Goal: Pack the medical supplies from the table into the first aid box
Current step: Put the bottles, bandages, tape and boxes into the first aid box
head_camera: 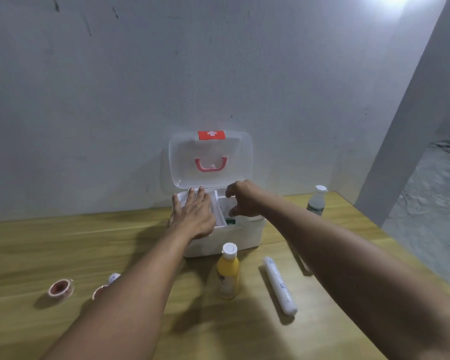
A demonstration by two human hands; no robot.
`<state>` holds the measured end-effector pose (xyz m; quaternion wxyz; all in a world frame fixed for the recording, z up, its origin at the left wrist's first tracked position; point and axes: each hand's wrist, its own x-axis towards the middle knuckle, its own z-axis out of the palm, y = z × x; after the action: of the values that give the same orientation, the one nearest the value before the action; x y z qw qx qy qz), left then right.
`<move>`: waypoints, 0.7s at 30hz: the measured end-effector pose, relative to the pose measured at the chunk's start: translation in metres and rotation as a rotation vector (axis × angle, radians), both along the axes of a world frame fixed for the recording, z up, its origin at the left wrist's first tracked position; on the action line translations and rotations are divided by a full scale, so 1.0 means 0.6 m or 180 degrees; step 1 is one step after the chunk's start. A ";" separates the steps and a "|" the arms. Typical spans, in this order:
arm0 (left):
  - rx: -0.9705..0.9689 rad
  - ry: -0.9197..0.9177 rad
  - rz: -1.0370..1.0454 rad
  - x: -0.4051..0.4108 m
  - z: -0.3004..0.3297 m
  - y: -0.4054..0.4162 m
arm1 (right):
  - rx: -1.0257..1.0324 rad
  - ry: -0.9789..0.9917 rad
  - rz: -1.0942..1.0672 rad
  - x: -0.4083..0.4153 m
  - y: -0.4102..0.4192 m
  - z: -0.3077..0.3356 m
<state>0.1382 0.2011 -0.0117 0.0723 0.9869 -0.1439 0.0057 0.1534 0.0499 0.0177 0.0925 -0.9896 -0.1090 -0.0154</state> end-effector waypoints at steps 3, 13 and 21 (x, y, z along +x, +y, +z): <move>0.0003 -0.0012 -0.0012 -0.002 -0.001 0.000 | 0.0368 -0.0077 -0.0415 0.005 -0.005 -0.012; 0.0019 -0.0021 -0.0039 0.003 -0.005 0.002 | 0.1517 -0.0008 -0.0598 -0.009 -0.018 -0.012; 0.0251 -0.0053 -0.0105 0.011 -0.011 0.002 | 0.0435 -0.0161 -0.1617 -0.106 -0.144 -0.001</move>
<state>0.1446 0.2022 -0.0182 0.0323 0.9864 -0.1608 0.0070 0.0899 -0.0362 0.0172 0.1496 -0.9760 0.1419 -0.0703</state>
